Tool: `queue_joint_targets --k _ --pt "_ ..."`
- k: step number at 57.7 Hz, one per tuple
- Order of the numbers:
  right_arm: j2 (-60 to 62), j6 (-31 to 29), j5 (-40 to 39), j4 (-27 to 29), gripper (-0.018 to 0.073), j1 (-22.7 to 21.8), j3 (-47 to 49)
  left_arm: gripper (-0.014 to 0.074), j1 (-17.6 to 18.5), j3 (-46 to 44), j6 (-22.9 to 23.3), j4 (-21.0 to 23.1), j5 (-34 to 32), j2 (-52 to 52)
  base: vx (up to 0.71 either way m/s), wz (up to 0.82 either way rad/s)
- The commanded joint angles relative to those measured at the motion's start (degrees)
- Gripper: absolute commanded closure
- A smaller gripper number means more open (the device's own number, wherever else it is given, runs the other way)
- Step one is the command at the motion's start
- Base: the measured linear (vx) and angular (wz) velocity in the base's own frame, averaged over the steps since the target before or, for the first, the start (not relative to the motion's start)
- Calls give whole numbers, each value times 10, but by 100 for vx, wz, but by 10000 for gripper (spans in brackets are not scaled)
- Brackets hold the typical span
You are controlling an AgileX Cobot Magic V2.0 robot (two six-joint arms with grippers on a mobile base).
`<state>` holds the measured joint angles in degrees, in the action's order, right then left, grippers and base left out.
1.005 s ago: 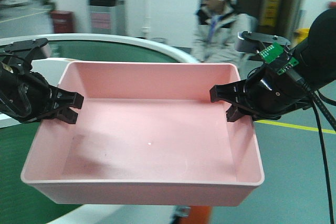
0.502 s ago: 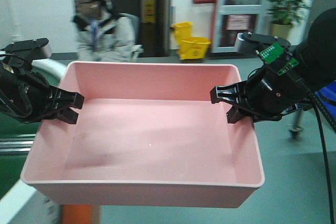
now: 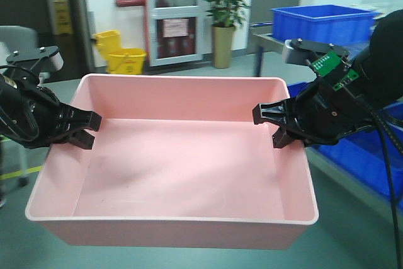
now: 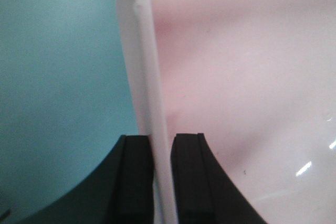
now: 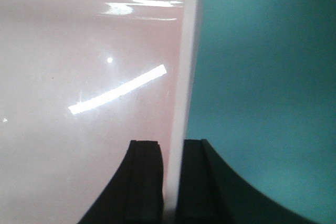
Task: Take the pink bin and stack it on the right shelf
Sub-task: 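Hold the pink bin with both grippers while the base drives to the shelf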
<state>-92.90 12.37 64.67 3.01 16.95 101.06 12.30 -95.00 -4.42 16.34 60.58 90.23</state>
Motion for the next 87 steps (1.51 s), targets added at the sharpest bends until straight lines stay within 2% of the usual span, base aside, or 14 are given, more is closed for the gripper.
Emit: queue_joint_targets --k 1,24,66,87 --pt "28 -11 -49 2 568 -5 19 598 4 -18 -12 35 -26 -28 31 -57" --pt "28 -11 -49 2 568 -5 19 598 4 -18 -12 35 -26 -28 37 -42" --pt "28 -11 -50 2 568 -5 19 598 4 -18 -12 35 -26 -28 50 -8" --pt "28 -11 -50 2 568 -5 19 598 4 -18 -12 35 -26 -28 51 -37"
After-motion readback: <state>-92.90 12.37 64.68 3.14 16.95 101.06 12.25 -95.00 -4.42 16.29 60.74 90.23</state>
